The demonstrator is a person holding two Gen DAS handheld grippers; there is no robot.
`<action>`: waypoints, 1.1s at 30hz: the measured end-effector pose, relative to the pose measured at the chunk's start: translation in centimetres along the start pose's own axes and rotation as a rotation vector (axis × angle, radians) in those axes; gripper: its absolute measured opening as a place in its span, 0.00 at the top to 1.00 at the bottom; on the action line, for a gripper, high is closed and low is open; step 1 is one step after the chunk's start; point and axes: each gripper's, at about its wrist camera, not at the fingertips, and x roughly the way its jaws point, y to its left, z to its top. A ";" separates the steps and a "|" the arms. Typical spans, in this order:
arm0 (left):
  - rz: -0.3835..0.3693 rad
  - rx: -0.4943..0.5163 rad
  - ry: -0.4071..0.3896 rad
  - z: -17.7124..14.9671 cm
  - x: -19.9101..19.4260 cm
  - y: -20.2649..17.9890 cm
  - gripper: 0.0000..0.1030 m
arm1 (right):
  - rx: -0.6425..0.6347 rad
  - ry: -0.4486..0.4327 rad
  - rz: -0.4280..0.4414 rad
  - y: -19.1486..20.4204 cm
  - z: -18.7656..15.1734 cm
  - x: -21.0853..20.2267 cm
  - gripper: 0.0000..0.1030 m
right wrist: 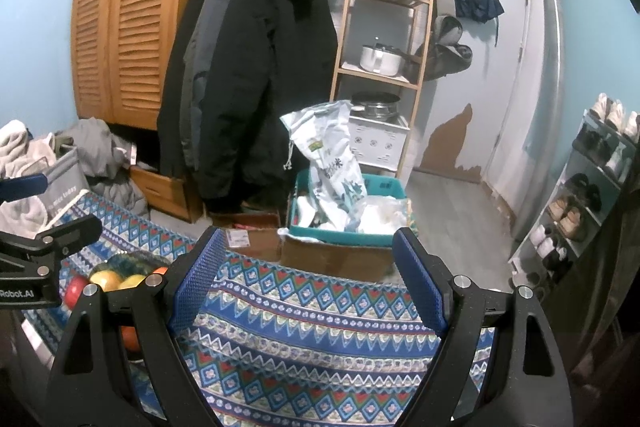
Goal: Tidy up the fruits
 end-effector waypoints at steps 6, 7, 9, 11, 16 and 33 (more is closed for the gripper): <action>0.010 -0.005 -0.004 0.1 -0.2 0.0 0.01 | 0.001 0.000 0.002 -0.1 0.0 0.0 0.18; 0.011 -0.008 -0.002 0.1 -0.2 0.0 0.01 | 0.003 0.002 0.002 -0.1 0.0 0.0 0.18; 0.009 -0.014 0.003 0.0 -0.1 0.1 0.01 | 0.010 0.005 0.002 -0.2 -0.2 0.1 0.18; 0.008 -0.018 0.008 0.0 -0.1 0.2 0.01 | 0.013 0.007 0.002 -0.2 -0.3 0.1 0.18; 0.017 -0.018 0.008 0.0 -0.1 0.2 0.01 | 0.009 0.010 -0.001 -0.3 -0.3 0.2 0.18; 0.042 -0.048 0.020 0.3 0.0 0.6 0.01 | 0.009 0.012 -0.001 -0.4 -0.4 0.2 0.18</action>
